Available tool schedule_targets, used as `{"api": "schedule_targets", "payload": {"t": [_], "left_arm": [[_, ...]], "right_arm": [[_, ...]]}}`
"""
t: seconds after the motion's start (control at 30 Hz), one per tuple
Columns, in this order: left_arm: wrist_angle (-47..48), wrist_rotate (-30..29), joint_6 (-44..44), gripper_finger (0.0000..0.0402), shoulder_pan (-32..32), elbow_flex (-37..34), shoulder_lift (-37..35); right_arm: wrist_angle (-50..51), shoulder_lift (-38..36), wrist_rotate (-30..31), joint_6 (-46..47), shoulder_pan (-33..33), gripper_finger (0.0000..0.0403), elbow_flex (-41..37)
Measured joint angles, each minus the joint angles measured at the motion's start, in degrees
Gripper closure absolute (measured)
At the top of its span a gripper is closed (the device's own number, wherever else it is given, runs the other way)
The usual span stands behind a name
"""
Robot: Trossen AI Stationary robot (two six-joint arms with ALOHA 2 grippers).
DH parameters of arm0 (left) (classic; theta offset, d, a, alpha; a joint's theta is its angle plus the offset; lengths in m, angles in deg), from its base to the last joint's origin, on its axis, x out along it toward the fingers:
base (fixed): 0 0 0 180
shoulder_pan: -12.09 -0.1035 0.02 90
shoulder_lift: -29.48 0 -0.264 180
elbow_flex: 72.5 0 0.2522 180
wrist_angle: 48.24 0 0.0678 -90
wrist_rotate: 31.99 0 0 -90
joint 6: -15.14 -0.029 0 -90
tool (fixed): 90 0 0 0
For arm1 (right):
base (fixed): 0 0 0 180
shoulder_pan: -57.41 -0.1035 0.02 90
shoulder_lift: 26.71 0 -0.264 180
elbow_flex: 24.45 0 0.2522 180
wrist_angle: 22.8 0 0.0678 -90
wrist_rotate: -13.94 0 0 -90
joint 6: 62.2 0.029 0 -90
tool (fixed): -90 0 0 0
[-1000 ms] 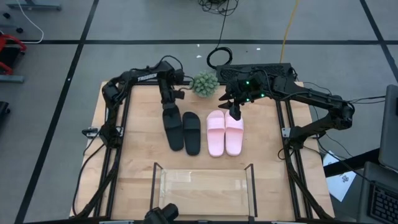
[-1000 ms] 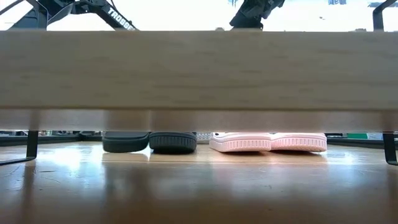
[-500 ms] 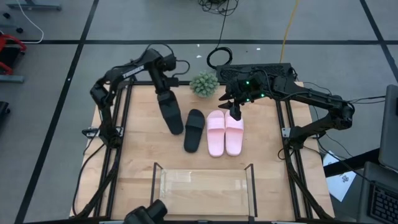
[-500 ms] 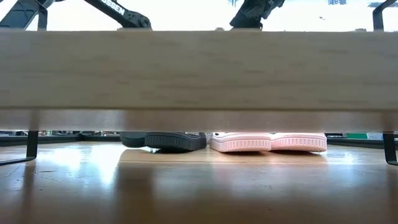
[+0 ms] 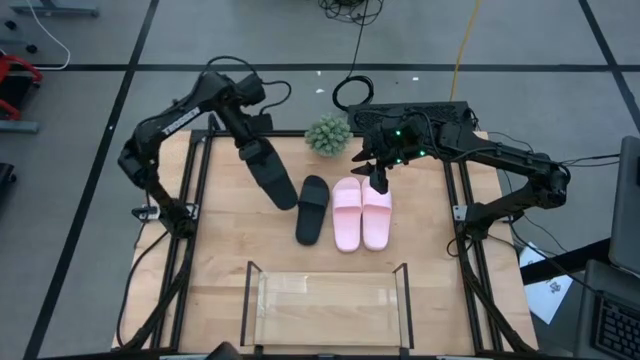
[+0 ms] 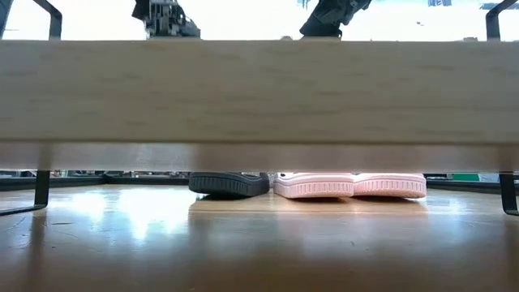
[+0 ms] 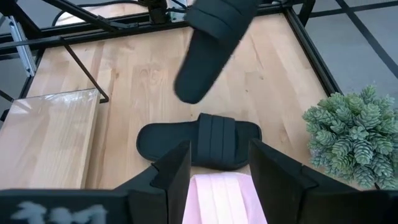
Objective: Pick and place slides into the shelf
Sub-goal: Put the left black slide on the shelf
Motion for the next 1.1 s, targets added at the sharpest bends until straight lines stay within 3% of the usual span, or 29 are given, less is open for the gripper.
{"api": "schedule_targets", "payload": {"t": [0.17, 0.4, 0.8, 1.1], "left_arm": [[-0.01, 5.02, 4.78, 0.0402, 3.83, 0.0, -4.06], [-0.07, 12.44, 9.83, 0.0402, 14.22, 0.0, -5.94], [0.01, 16.11, 12.78, 0.0402, 33.1, 0.0, -5.82], [-0.04, 15.75, 10.8, 0.0402, 36.25, -0.04, -3.38]], "right_arm": [[0.0, 0.0, 0.0, 0.02, 0.0, 0.025, 0.0], [0.0, -0.02, -0.04, 2.99, 0.0, 0.025, -0.01], [-0.04, -0.02, -0.14, 8.04, 0.0, 0.025, -0.01], [-3.73, -0.02, -0.13, 9.05, 0.0, 0.025, -0.02]]}}
